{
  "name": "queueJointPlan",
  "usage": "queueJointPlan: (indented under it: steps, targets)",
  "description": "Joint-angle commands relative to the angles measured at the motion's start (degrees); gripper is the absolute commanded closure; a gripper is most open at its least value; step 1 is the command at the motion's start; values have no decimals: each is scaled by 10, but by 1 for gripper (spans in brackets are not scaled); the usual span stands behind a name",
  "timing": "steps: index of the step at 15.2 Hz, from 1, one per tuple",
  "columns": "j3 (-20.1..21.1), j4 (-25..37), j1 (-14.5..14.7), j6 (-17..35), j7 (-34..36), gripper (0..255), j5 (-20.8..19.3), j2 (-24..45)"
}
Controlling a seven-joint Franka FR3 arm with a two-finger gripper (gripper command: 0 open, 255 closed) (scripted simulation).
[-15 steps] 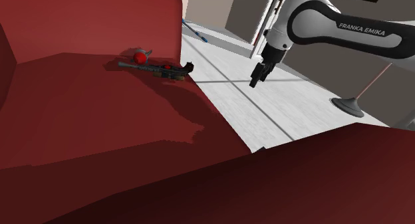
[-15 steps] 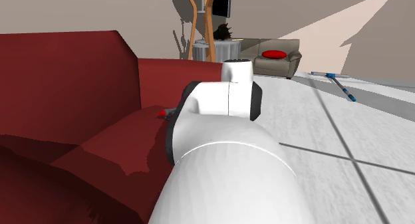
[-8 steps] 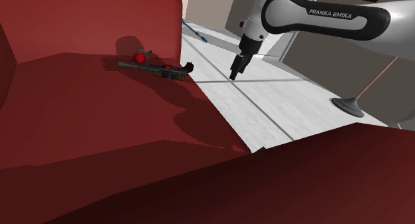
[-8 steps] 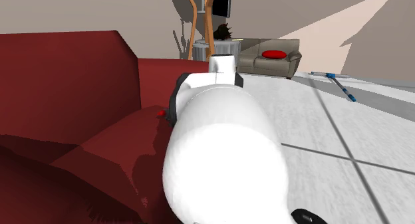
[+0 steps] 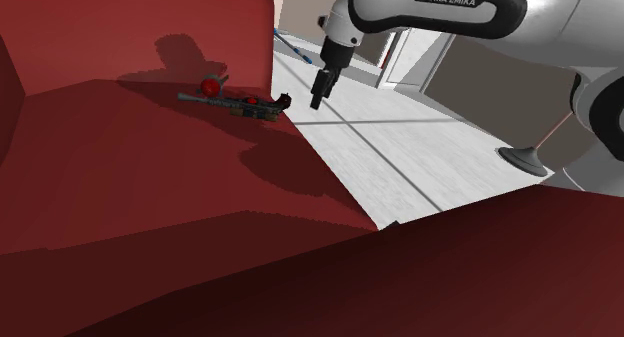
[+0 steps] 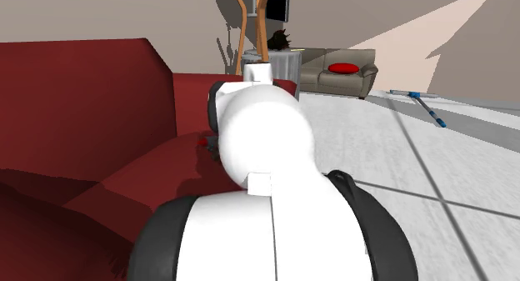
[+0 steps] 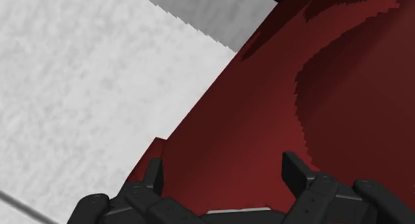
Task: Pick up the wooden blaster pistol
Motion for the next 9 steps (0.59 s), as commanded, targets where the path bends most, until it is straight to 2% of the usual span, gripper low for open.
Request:
queueJointPlan:
  steps: [1, 9]
  targets:
    - [9, 42, 9, -4, -10, 0, 2, 37]
    - [45, 229, 47, -42, -45, 0, -4, 185]
